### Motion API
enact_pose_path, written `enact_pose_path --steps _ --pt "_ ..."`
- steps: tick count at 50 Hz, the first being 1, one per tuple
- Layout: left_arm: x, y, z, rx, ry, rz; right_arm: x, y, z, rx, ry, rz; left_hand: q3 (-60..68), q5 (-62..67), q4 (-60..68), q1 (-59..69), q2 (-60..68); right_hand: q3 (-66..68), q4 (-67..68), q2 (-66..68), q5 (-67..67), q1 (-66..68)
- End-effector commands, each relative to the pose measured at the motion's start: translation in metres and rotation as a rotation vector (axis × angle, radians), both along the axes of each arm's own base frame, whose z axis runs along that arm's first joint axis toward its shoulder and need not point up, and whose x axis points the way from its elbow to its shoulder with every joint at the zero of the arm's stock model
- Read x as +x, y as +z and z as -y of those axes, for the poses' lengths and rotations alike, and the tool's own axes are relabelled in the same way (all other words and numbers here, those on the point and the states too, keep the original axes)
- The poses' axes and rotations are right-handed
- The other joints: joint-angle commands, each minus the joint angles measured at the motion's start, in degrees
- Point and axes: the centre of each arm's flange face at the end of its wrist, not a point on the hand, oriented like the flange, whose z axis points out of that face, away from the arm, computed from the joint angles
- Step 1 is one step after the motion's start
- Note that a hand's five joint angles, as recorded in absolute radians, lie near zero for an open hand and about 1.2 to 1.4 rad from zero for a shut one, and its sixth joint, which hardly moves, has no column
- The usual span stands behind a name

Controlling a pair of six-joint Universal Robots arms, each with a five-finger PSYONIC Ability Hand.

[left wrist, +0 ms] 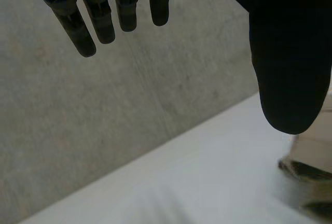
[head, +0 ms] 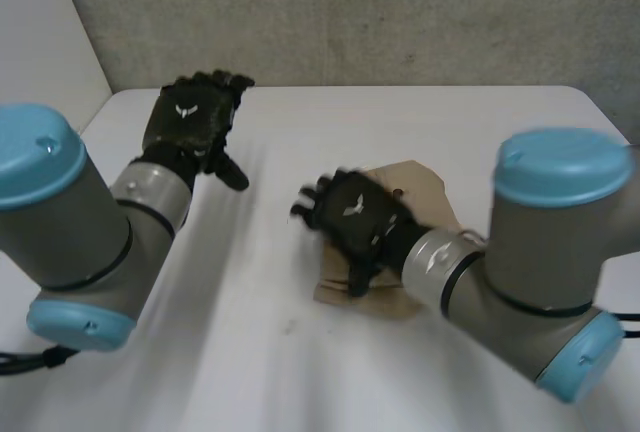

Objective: Fold the shorts.

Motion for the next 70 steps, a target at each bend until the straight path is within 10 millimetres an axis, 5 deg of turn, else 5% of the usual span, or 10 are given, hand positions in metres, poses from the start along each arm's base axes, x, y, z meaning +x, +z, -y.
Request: enact_pose_path --steps 1,8,16,26,39,45,52,60,64,70 --pt "-0.024 0.016 0.010 -0.026 -0.041 -0.061 -0.047 0.046 0.053 0.077 -0.304 0.258 0.40 0.24 0.94 1.68 0.87 -2.42 -3.40 -2.52 -3.99 -1.62" --pt "-0.074 -0.005 -0.004 0.062 -0.166 -0.123 -0.072 0.052 0.074 0.103 -0.420 0.307 2.25 2.08 2.79 3.53 2.72 -2.42 -3.40 -2.52 -3.99 -1.62" --pt "-0.116 -0.065 -0.026 0.180 -0.252 -0.062 -0.075 0.007 0.089 0.199 -0.453 0.171 2.92 2.76 3.46 4.20 3.39 -2.42 -3.40 -2.52 -3.99 -1.62" --pt "-0.110 -0.131 -0.034 0.339 -0.155 0.099 -0.077 -0.050 0.102 0.260 -0.452 0.019 3.60 3.43 4.14 4.88 4.07 -2.42 -3.40 -2.52 -3.99 -1.62" --pt "-0.096 -0.141 -0.046 0.346 -0.149 0.329 -0.087 -0.061 0.109 0.164 -0.456 -0.146 2.76 2.59 3.30 4.04 3.23 -2.42 -3.40 -2.52 -3.99 -1.62" --pt "-0.096 -0.102 -0.047 0.280 -0.155 0.282 -0.084 -0.036 0.108 0.107 -0.453 -0.104 1.75 1.58 2.29 3.03 2.22 -2.42 -3.40 -2.52 -3.99 -1.62" --pt "-0.083 -0.011 -0.055 0.120 -0.143 0.153 -0.088 0.063 0.106 -0.091 -0.584 0.112 1.58 1.42 2.12 2.86 2.05 -2.42 -3.40 -2.52 -3.99 -1.62" --pt "-0.011 0.082 -0.033 -0.040 0.053 0.008 -0.109 0.143 0.087 -0.252 -0.732 0.331 1.07 0.91 1.62 2.35 1.54 -2.42 -3.40 -2.52 -3.99 -1.62" --pt "0.028 0.111 -0.026 -0.067 0.147 -0.016 -0.115 0.159 0.079 -0.288 -0.746 0.365 1.24 1.08 1.79 2.52 1.71 -2.42 -3.40 -2.52 -3.99 -1.62" --pt "0.041 0.102 -0.029 0.041 0.116 0.049 -0.116 0.152 0.075 -0.243 -0.735 0.316 -0.94 -1.11 -0.40 0.34 -0.47 -2.42 -3.40 -2.52 -3.99 -1.62"
